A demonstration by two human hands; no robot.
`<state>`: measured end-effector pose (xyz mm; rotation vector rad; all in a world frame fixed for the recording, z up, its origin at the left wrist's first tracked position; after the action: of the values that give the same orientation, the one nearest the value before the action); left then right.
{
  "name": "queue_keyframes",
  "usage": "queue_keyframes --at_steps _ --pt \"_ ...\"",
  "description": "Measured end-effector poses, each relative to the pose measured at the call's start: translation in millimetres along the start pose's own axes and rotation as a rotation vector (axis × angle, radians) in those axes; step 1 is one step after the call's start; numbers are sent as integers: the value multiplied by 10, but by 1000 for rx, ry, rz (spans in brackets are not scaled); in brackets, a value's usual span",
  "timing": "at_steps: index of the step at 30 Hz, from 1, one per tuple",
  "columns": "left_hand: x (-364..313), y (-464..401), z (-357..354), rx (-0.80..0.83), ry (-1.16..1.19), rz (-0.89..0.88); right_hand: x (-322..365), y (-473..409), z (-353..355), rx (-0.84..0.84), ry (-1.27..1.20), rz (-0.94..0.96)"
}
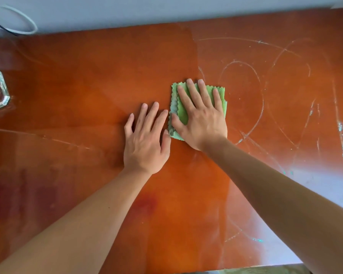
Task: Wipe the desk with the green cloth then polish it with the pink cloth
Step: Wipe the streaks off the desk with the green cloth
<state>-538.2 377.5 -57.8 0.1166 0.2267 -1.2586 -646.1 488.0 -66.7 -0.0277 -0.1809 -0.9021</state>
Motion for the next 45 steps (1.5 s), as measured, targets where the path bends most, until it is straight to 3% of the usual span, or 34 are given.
queue_keyframes --at_steps 13,19,32,45 --pt "-15 -3 22 20 -32 19 -20 633 -43 43 -13 -30" --pt "-15 -4 22 8 -26 13 -43 484 -26 40 -3 -15" --pt "-4 -17 9 7 -39 1 -191 -750 96 16 2 -94" --pt "-8 -18 -6 38 -24 -16 -58 -303 24 13 33 -91"
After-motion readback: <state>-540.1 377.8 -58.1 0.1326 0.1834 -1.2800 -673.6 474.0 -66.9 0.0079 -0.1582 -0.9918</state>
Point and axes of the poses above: each hand's wrist, its own y-axis away from the middle knuckle, its own z-axis out of the back of the hand, x = y × z, the point moved 6 cm from there along -y, towards the middle knuckle, and after that the axes turned 2 degrees about z, right-handed, at the moved point
